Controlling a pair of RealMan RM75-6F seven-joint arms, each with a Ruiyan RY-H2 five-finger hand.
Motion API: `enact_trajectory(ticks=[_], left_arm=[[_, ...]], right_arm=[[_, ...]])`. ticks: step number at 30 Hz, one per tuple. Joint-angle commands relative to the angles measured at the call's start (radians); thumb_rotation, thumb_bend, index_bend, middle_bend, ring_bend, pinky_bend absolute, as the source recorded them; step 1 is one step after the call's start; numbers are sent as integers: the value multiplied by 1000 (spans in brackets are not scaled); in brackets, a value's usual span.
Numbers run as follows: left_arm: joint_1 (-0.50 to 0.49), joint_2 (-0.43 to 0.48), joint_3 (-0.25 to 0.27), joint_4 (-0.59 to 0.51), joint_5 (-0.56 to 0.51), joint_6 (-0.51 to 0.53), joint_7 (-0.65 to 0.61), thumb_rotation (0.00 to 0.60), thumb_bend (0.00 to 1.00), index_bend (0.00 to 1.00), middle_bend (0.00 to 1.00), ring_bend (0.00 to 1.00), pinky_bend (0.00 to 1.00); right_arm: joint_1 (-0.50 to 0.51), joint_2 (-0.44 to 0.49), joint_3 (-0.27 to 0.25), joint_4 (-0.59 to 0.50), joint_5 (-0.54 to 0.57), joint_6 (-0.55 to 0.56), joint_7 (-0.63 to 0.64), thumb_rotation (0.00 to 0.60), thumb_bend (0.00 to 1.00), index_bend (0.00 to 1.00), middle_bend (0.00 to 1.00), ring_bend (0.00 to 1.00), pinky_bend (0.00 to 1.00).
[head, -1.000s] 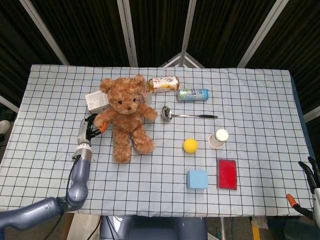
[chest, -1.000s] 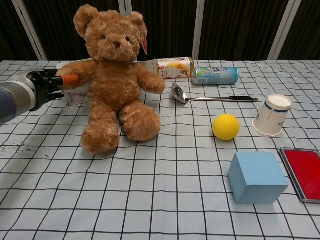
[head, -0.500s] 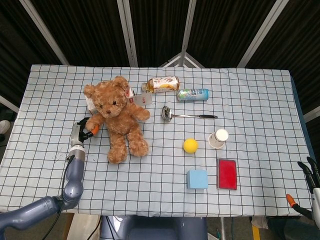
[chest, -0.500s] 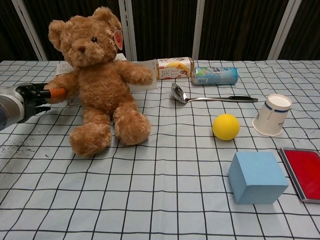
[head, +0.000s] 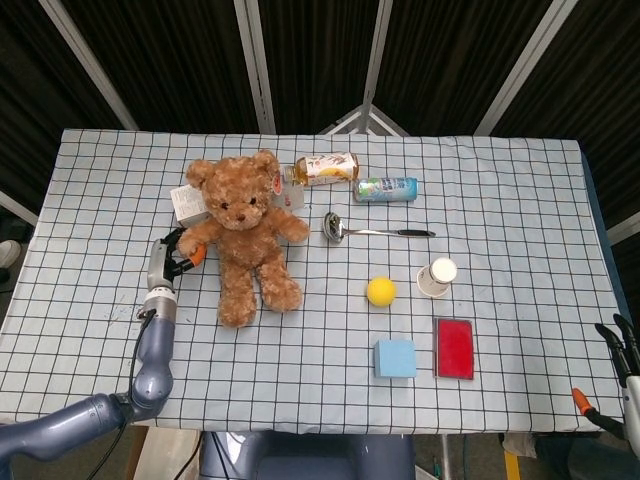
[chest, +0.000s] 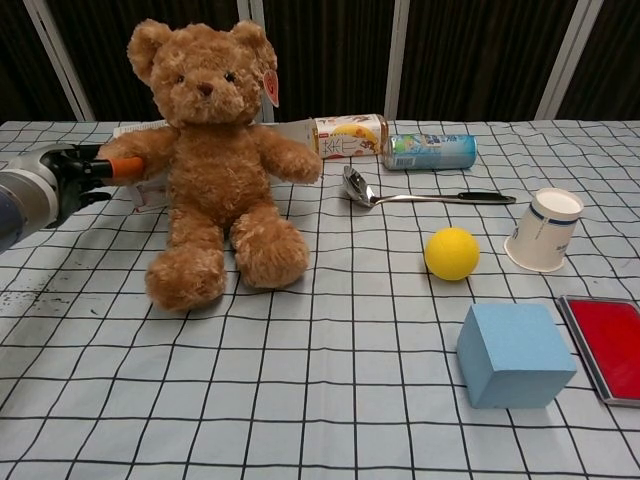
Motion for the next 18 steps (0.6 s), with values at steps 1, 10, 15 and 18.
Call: enact_trajectory(ticks=[1, 10, 15, 18], left_arm=[[7, -4, 4, 27, -15, -14, -3, 600, 597, 494, 508, 117, 0], [6, -18, 3, 90, -19, -60, -21, 600, 597, 494, 508, 117, 0], [0, -14, -5, 49, 9, -36, -13, 600, 596, 494, 509, 117, 0], [-1, -8, -10, 19, 17, -22, -6, 600, 596, 494, 509, 117, 0]], right_arm=[[0, 1, 0, -1, 0, 0, 1, 600, 218, 140, 61, 122, 0], [0, 0, 1, -3, 2, -1, -5, 600, 217, 140, 61, 121, 0], [1, -1, 0, -4, 2, -3, -7, 600, 218, 140, 61, 121, 0], [1, 0, -1, -4, 1, -4, -8, 600, 217, 140, 61, 120, 0]])
